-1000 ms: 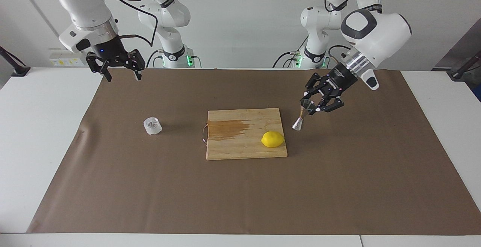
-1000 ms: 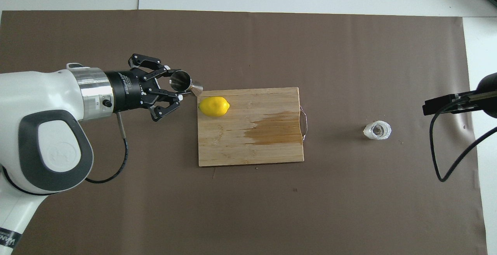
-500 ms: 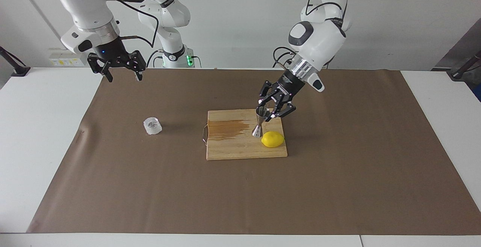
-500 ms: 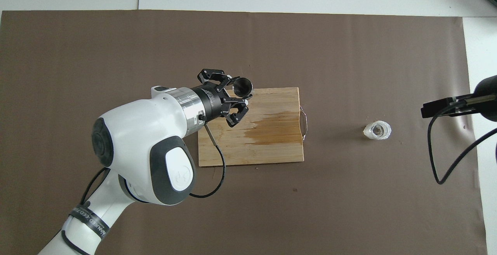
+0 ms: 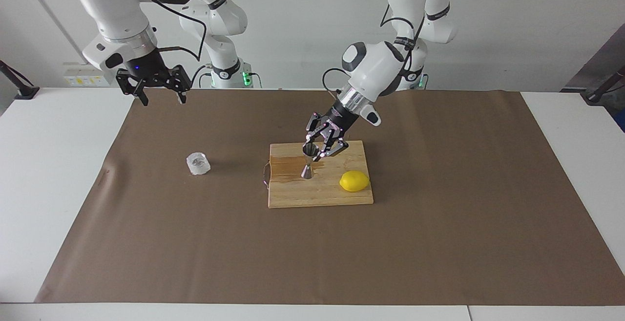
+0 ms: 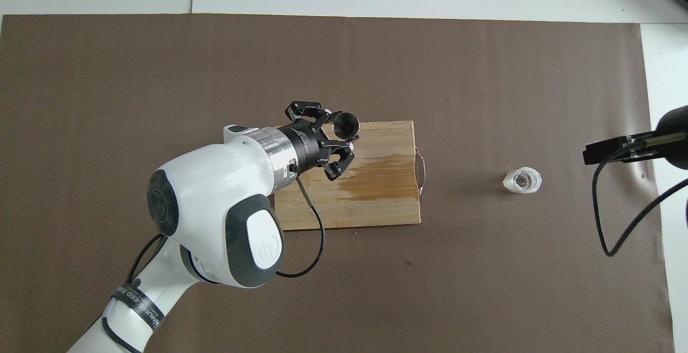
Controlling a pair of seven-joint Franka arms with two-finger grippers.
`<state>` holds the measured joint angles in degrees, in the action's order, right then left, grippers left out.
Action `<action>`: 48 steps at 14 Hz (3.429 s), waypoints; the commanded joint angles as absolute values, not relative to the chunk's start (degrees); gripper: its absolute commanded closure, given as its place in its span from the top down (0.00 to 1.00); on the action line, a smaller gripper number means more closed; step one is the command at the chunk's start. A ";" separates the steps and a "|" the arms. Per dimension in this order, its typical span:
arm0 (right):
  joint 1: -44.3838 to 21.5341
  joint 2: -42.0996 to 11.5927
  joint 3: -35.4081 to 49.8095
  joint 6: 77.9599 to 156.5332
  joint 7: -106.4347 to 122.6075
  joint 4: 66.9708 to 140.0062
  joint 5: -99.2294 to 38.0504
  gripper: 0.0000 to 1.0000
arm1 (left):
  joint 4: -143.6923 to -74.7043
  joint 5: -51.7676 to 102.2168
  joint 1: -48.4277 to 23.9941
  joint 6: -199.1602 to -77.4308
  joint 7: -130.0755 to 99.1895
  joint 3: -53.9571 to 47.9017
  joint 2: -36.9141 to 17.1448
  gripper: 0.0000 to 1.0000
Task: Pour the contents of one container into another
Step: 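Lift the metal cup with the left gripper and carry it over the board, then lower the metal cup onto the board while the right gripper reaches forward, then withdraw the left gripper while the right gripper reaches the white cup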
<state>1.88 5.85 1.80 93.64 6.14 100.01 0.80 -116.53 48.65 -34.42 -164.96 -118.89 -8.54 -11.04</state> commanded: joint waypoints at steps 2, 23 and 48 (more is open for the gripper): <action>2.72 8.26 2.02 96.06 12.64 103.45 0.18 1.00 | -118.47 48.52 -37.44 -168.21 -120.32 -7.73 -10.90 0.16; 7.82 7.66 1.50 115.47 83.89 125.23 -8.43 1.00 | -116.03 45.54 -32.63 -153.33 -111.65 -6.86 -5.02 1.00; 11.07 -9.32 1.58 137.37 125.95 133.33 -37.61 0.43 | -101.00 -0.51 2.20 -104.60 -10.65 -6.42 0.62 1.00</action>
<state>11.33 -9.32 1.33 136.22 124.65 132.92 -34.89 -103.29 3.62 2.77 -108.17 -14.25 -5.94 0.15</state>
